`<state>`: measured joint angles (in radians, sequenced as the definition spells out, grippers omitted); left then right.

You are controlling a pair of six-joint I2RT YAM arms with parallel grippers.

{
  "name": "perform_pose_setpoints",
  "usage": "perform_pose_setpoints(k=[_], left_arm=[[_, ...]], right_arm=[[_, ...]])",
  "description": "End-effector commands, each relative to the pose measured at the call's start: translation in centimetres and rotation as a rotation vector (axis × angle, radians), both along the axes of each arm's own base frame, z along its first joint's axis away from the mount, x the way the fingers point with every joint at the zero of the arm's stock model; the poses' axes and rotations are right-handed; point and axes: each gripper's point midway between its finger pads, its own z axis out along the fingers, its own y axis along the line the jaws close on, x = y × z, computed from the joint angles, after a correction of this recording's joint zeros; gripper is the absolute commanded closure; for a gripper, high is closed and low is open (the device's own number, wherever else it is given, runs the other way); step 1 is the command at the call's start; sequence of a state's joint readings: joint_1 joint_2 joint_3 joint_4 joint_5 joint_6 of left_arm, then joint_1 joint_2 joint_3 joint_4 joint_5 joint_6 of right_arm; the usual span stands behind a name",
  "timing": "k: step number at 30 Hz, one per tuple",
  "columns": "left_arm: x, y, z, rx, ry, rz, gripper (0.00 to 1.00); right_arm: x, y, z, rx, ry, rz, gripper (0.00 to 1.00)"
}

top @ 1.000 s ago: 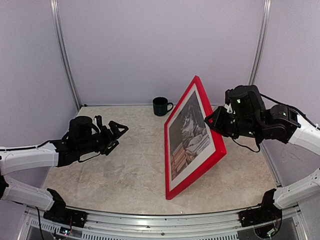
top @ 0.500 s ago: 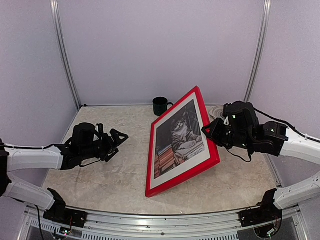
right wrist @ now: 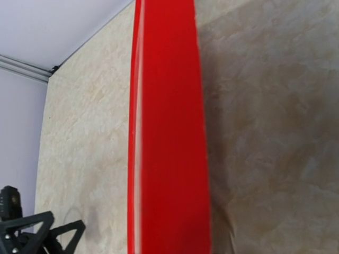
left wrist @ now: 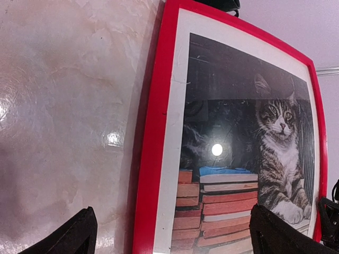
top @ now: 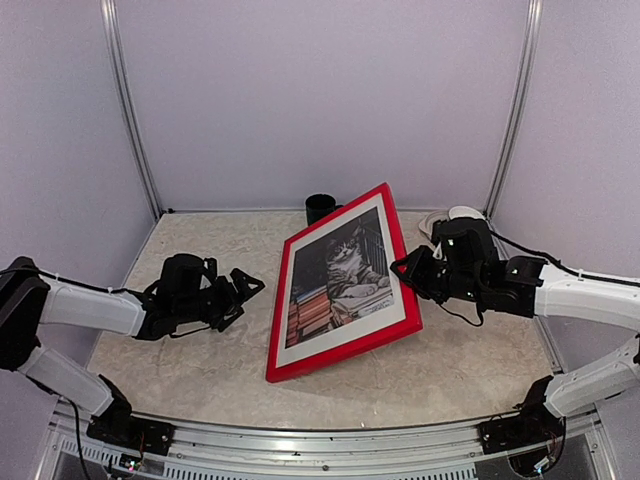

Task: Put the photo into the frame
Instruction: Turn over the photo frame.

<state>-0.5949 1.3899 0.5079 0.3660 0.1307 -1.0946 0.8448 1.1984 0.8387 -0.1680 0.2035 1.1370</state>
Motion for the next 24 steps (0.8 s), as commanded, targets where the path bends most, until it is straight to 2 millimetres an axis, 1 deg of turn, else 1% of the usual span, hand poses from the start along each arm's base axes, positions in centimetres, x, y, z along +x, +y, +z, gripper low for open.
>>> perform_pose_setpoints(k=[1, 6, 10, 14, 18, 24], left_arm=[[0.5, 0.0, -1.6, 0.011, 0.005, 0.001, 0.01], [0.6, -0.1, -3.0, 0.017, 0.031, 0.003, 0.01], [0.6, 0.3, -3.4, 0.04, 0.032, 0.013, 0.01], [0.4, 1.1, -3.3, 0.065, 0.027, 0.035, 0.01], [0.4, 1.9, -2.9, 0.086, 0.011, 0.06, 0.01], [0.2, 1.8, -3.2, 0.078, 0.017, 0.056, 0.01]], right_arm=[[-0.8, -0.3, -5.3, -0.138, 0.084, 0.076, 0.77], [-0.7, 1.0, -7.5, -0.146, 0.118, 0.136, 0.77], [-1.0, 1.8, -9.4, -0.139, 0.158, 0.171, 0.77], [-1.3, 2.1, -10.9, -0.131, 0.186, 0.181, 0.77], [-1.5, 2.1, -11.9, -0.137, 0.209, 0.183, 0.73], [-2.1, 2.3, -13.3, -0.123, 0.245, 0.201, 0.64]])
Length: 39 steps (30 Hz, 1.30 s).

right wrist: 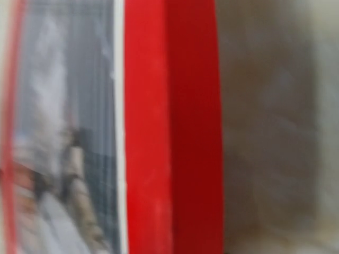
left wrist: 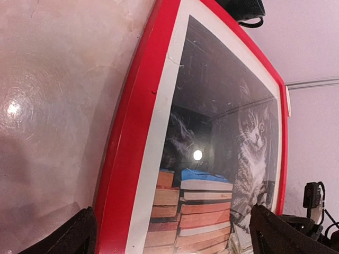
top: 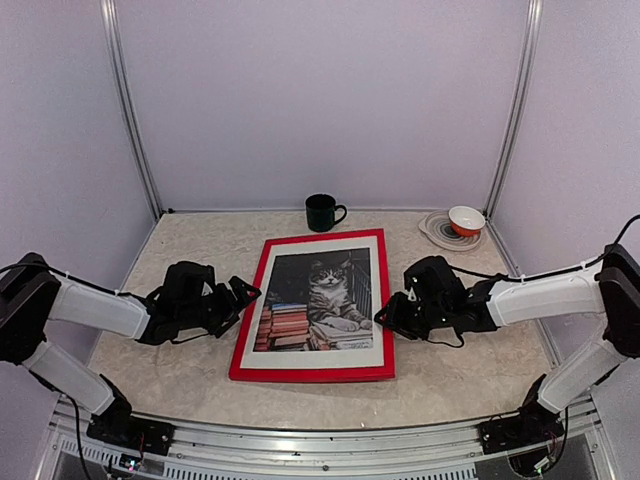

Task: Put the photo into the frame
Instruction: Turn over the photo frame, then place the photo frame at the center of the board.

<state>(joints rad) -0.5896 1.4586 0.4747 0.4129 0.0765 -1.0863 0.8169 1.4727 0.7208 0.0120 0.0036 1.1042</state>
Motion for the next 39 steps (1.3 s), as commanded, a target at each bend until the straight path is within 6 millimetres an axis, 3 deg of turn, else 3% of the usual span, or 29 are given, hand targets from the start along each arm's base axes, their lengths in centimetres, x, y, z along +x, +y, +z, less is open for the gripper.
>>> perform_pose_setpoints(k=[1, 11, 17, 22, 26, 32, 39], left_arm=[[0.0, 0.5, -0.4, 0.017, -0.005, 0.008, 0.01], [-0.8, 0.6, -1.5, 0.006, 0.023, -0.002, 0.01], [-1.2, 0.9, -1.6, 0.013, 0.025, 0.001, 0.01], [-1.5, 1.1, -1.7, 0.016, 0.026, -0.002, 0.01], [-2.0, 0.6, -2.0, 0.012, 0.033, -0.027, 0.01], [-3.1, -0.8, -2.4, -0.008, 0.046, -0.08, 0.01], [-3.0, -1.5, -2.6, -0.01, 0.047, -0.099, 0.01]], right_arm=[[-1.4, -0.2, -1.7, -0.03, 0.045, 0.05, 0.63], [-0.8, 0.6, -3.0, -0.044, 0.042, 0.073, 0.59], [0.6, -1.0, -3.2, -0.114, 0.03, 0.005, 0.41], [1.5, -1.3, -2.9, -0.132, 0.022, -0.011, 0.35], [2.6, -0.4, -3.7, -0.16, 0.025, 0.032, 0.32], [4.3, 2.5, -4.8, -0.15, 0.029, 0.119, 0.3], [6.3, 2.6, -4.2, -0.144, 0.01, 0.093, 0.3]])
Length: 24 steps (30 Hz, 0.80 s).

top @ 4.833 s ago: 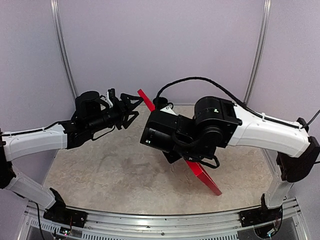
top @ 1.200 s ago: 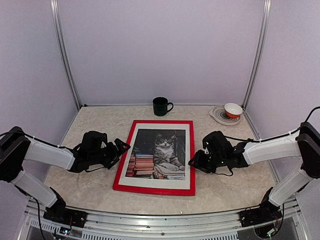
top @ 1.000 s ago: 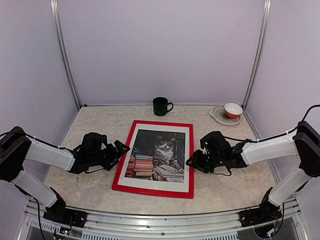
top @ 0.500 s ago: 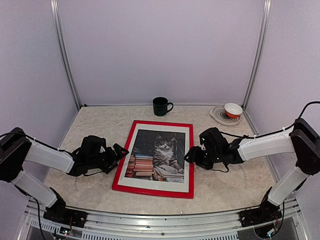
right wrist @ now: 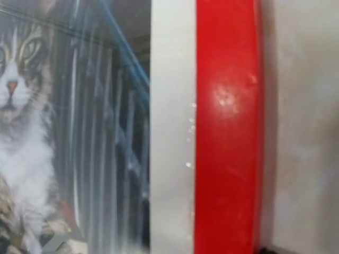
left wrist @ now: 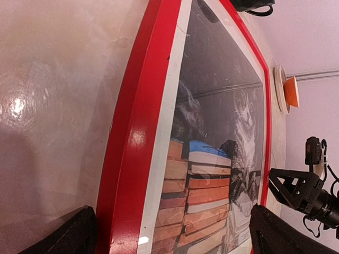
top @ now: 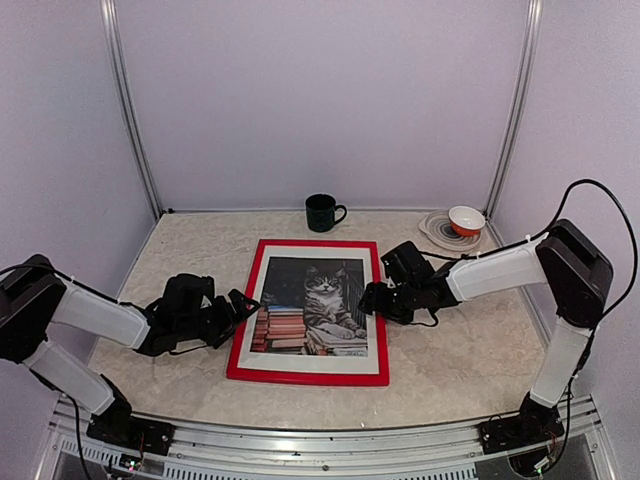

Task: Put the photo into the frame
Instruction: Place the photo frame at the center of the board.

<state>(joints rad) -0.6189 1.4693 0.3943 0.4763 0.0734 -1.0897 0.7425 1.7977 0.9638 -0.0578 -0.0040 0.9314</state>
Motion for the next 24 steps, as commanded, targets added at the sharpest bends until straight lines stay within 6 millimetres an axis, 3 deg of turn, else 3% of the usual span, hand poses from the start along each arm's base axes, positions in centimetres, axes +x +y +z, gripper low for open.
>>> perform_pose_setpoints(k=[1, 6, 10, 13, 15, 17, 21, 24], left_arm=[[-0.8, -1.6, -0.5, -0.02, 0.023, -0.071, 0.01], [-0.1, -0.9, -0.1, 0.003, 0.013, -0.051, 0.01], [0.3, -0.4, 0.8, 0.038, -0.003, -0.035, 0.01], [0.7, 1.2, 1.7, 0.096, -0.023, 0.006, 0.01], [1.1, 2.6, 3.4, 0.149, -0.067, 0.048, 0.01], [1.1, 4.1, 5.1, 0.227, -0.101, 0.073, 0.01], [1.4, 7.3, 12.4, 0.366, -0.26, 0.142, 0.01], [1.0, 9.8, 16.7, 0.486, -0.365, 0.183, 0.01]], right_arm=[[0.8, 1.5, 0.8, 0.045, -0.013, 0.036, 0.3], [0.8, 1.1, 1.3, 0.042, -0.029, 0.03, 0.28], [1.7, 0.0, 2.0, -0.019, -0.051, 0.024, 0.19], [2.4, -2.1, 4.2, -0.114, -0.109, -0.011, 0.09], [2.3, -3.9, 6.0, -0.191, -0.161, -0.019, 0.02], [2.0, -5.3, 8.3, -0.25, -0.229, 0.009, 0.01], [0.3, -7.0, 12.9, -0.311, -0.378, 0.134, 0.01], [-1.3, -8.9, 16.0, -0.362, -0.526, 0.203, 0.01]])
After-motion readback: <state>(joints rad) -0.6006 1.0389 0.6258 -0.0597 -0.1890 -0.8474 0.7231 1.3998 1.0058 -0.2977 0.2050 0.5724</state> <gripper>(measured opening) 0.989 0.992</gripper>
